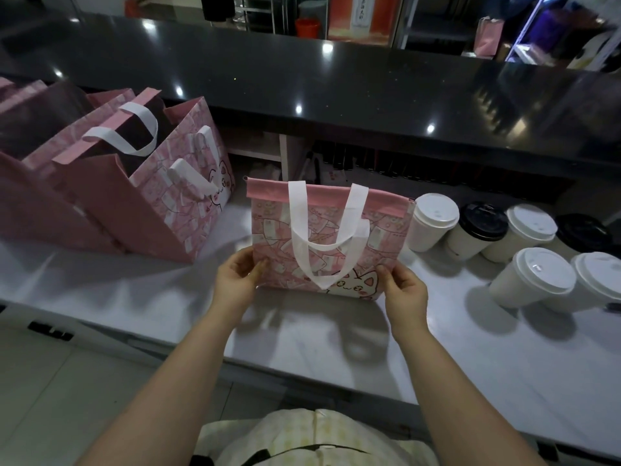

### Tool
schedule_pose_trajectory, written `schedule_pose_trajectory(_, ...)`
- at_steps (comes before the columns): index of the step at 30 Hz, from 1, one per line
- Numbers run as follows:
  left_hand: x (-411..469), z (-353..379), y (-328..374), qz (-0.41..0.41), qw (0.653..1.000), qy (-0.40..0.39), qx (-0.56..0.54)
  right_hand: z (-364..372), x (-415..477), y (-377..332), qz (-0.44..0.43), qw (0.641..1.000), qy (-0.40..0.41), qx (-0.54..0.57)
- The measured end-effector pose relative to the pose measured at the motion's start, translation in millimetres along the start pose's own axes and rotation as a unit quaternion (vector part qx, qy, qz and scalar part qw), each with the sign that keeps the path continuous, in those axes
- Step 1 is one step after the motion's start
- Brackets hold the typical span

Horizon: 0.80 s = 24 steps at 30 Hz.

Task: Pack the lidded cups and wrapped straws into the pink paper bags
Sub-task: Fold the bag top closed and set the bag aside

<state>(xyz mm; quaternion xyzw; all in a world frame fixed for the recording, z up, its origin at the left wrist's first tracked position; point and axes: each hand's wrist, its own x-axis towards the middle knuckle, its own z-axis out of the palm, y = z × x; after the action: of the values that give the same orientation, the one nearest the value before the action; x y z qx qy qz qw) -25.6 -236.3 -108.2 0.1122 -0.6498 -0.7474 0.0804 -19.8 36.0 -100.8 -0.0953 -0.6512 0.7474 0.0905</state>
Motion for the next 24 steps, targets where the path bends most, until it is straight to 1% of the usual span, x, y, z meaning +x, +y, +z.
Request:
schedule_pose_trajectory(3,-1.4,-6.0,-3.5,-0.007,1.000,0.001,0.024,-9.5,-0.3,4.1,0.005,0.999,0.010,-0.037)
schedule_pose_trajectory(8,-4.0,-6.1,-7.0,-0.023,0.999,0.022,0.025,-8.5,0.1,6.9,0.009,0.996,-0.030,-0.077)
schedule_pose_trajectory(12,-3.1,-12.0,5.2,-0.032,0.999,0.024,0.020,-7.0,4.8,-6.5,0.023,0.996,-0.058,-0.063)
schedule_pose_trajectory(15,0.8,-13.4,28.7,0.004,1.000,0.028,0.002,-4.5,13.1,-30.3,-0.010,0.997,-0.082,-0.012)
schedule_pose_trajectory(18,4.9,-0.7,49.4,0.022,1.000,0.001,-0.013,9.5,21.7,-48.2,-0.011,0.993,-0.115,0.015)
schedule_pose_trajectory(21,6.7,12.4,54.8,0.018,1.000,0.004,-0.011,22.0,26.0,-52.2,0.005,0.993,-0.116,0.015)
schedule_pose_trajectory(24,6.3,9.4,52.3,0.009,1.000,0.003,-0.009,16.7,29.9,-51.1,0.006,0.993,-0.117,0.012)
